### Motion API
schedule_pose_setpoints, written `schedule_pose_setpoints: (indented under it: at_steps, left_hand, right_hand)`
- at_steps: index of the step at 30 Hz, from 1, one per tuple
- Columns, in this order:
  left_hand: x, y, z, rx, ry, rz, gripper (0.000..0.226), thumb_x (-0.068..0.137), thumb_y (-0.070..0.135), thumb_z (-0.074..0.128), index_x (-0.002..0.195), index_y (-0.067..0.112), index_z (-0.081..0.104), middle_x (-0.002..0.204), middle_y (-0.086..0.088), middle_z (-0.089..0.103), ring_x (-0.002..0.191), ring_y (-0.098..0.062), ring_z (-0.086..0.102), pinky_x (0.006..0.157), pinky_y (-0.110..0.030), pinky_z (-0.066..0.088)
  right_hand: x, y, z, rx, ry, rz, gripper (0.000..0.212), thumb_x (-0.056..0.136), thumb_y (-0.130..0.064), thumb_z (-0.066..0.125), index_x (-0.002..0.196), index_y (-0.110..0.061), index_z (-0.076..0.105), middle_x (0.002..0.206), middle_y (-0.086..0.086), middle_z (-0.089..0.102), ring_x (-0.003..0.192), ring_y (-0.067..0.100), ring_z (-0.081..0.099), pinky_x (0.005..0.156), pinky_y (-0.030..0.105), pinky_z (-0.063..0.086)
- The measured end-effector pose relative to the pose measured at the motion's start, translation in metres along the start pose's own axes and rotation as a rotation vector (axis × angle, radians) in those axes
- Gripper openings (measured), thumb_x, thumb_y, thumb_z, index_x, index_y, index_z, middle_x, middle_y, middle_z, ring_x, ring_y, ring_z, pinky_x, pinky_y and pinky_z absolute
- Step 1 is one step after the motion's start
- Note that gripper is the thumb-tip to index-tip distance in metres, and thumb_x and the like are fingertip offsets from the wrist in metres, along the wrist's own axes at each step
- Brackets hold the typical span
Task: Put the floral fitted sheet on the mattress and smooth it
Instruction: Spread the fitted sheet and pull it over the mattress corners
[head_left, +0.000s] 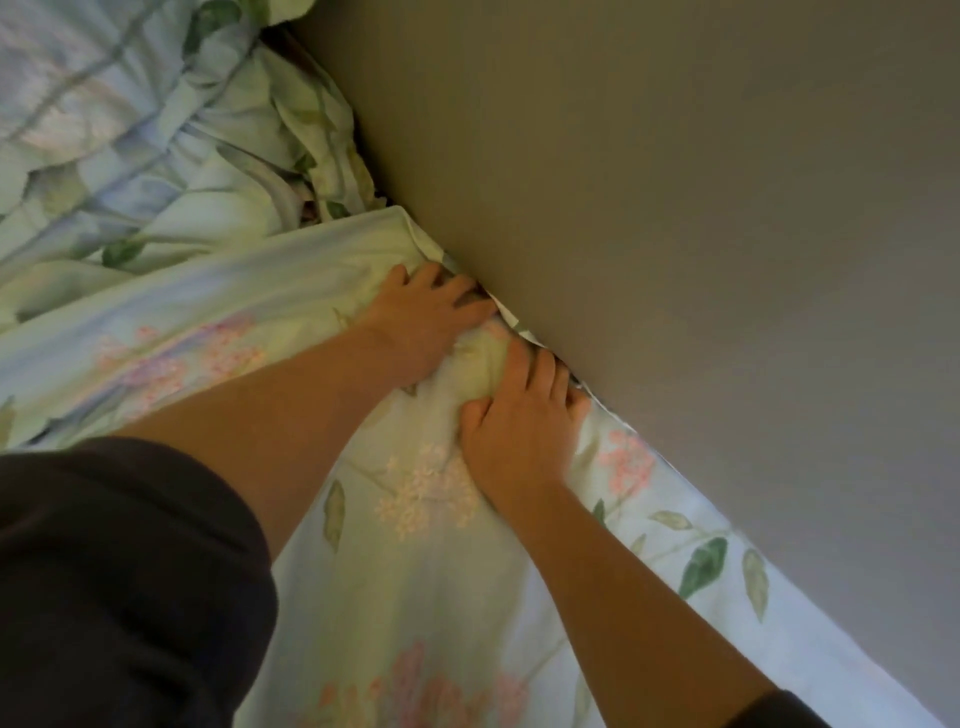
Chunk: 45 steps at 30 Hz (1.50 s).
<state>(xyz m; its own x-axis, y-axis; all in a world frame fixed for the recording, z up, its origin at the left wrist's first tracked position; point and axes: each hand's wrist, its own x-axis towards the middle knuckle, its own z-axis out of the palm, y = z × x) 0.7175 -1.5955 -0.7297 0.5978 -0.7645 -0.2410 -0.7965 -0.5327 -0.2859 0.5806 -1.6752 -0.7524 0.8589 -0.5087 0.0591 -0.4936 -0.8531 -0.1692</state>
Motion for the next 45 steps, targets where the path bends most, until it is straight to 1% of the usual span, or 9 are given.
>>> schedule_pose_setpoints:
  at_steps: [4, 15, 21, 25, 29, 35, 39, 43, 45]
  left_hand:
    - [0.004, 0.011, -0.004, -0.058, -0.028, -0.063, 0.070, 0.090, 0.032, 0.052, 0.146, 0.042, 0.011, 0.147, -0.001, 0.021, 0.133, -0.032, 0.026, 0.103, -0.048, 0.029]
    - [-0.040, 0.016, 0.011, -0.178, -0.243, -0.180, 0.091, 0.092, 0.029, 0.049, 0.140, 0.046, -0.026, 0.155, -0.005, -0.028, 0.144, -0.035, -0.015, 0.106, -0.067, 0.015]
    - [-0.127, 0.015, 0.039, -0.301, -0.137, -0.549, 0.066, 0.088, 0.066, 0.013, 0.144, 0.047, -0.016, 0.158, -0.010, -0.013, 0.144, -0.036, -0.007, 0.106, -0.067, 0.007]
    - [-0.148, -0.002, 0.036, -0.287, -0.147, -0.602, 0.065, 0.092, 0.057, 0.028, 0.150, 0.036, 0.007, 0.156, -0.014, 0.006, 0.142, -0.037, 0.010, 0.110, -0.057, 0.021]
    - [-0.163, -0.032, -0.002, -0.347, 0.081, -0.599, 0.042, 0.089, 0.027, 0.048, 0.128, 0.012, 0.046, 0.128, -0.013, 0.048, 0.115, -0.032, 0.047, 0.093, -0.046, 0.042]
    - [-0.195, -0.143, -0.030, -0.234, 0.265, -0.893, 0.053, 0.078, 0.019, 0.068, 0.125, 0.008, 0.046, 0.127, -0.018, 0.045, 0.112, -0.037, 0.045, 0.085, -0.049, 0.037]
    - [-0.185, -0.196, -0.022, -0.564, 0.170, -1.297, 0.082, 0.083, 0.040, 0.067, 0.143, 0.007, 0.022, 0.141, -0.022, 0.033, 0.126, -0.041, 0.036, 0.100, -0.050, 0.035]
    - [-0.172, -0.225, 0.008, -1.276, 0.527, -1.442, 0.102, 0.079, 0.049, 0.068, 0.149, 0.006, 0.008, 0.152, -0.017, 0.026, 0.138, -0.031, 0.030, 0.112, -0.041, 0.027]
    - [-0.168, -0.237, 0.020, -1.378, 0.704, -1.479, 0.093, 0.079, 0.052, 0.065, 0.148, 0.012, 0.017, 0.148, -0.012, 0.035, 0.134, -0.027, 0.039, 0.108, -0.035, 0.032]
  right_hand:
    - [0.010, -0.009, 0.000, -0.028, -0.158, 0.099, 0.068, 0.082, -0.038, 0.039, 0.144, -0.015, 0.028, 0.141, 0.012, 0.039, 0.123, 0.030, 0.038, 0.096, 0.046, 0.026]
    - [-0.046, 0.060, -0.019, -0.036, -0.214, 0.007, 0.066, 0.093, -0.057, 0.024, 0.151, -0.028, 0.015, 0.156, 0.013, 0.021, 0.142, 0.030, 0.018, 0.115, 0.049, 0.011]
    - [-0.090, 0.098, -0.037, -0.103, -0.209, 0.023, 0.063, 0.093, -0.055, 0.023, 0.151, -0.032, 0.018, 0.158, 0.008, 0.019, 0.144, 0.028, 0.016, 0.116, 0.055, 0.009]
    - [-0.091, 0.090, -0.046, -0.155, -0.283, 0.053, 0.066, 0.092, -0.055, 0.023, 0.152, -0.030, 0.013, 0.159, 0.013, 0.011, 0.144, 0.036, 0.013, 0.112, 0.061, 0.012]
    - [-0.066, 0.022, -0.058, -0.095, -0.357, -0.214, 0.062, 0.097, -0.051, 0.021, 0.152, -0.032, -0.001, 0.161, 0.009, 0.000, 0.147, 0.033, 0.001, 0.113, 0.060, 0.014]
    - [-0.013, -0.096, -0.074, 0.095, -0.460, -0.314, 0.060, 0.100, -0.043, 0.031, 0.152, -0.034, 0.002, 0.161, 0.006, 0.000, 0.147, 0.029, 0.003, 0.112, 0.056, 0.021]
    - [-0.013, -0.126, -0.057, -0.002, -0.635, -0.235, 0.080, 0.092, -0.059, 0.042, 0.149, -0.043, -0.011, 0.158, 0.012, -0.021, 0.143, 0.043, -0.015, 0.105, 0.072, 0.015]
    - [-0.018, -0.135, -0.021, -0.011, -0.732, -0.196, 0.097, 0.079, -0.070, 0.055, 0.142, -0.053, -0.017, 0.153, 0.009, -0.034, 0.140, 0.047, -0.022, 0.101, 0.078, 0.013]
    - [-0.014, -0.136, -0.008, -0.019, -0.716, -0.195, 0.099, 0.076, -0.071, 0.056, 0.139, -0.057, -0.019, 0.152, 0.009, -0.036, 0.138, 0.049, -0.025, 0.098, 0.081, 0.009]
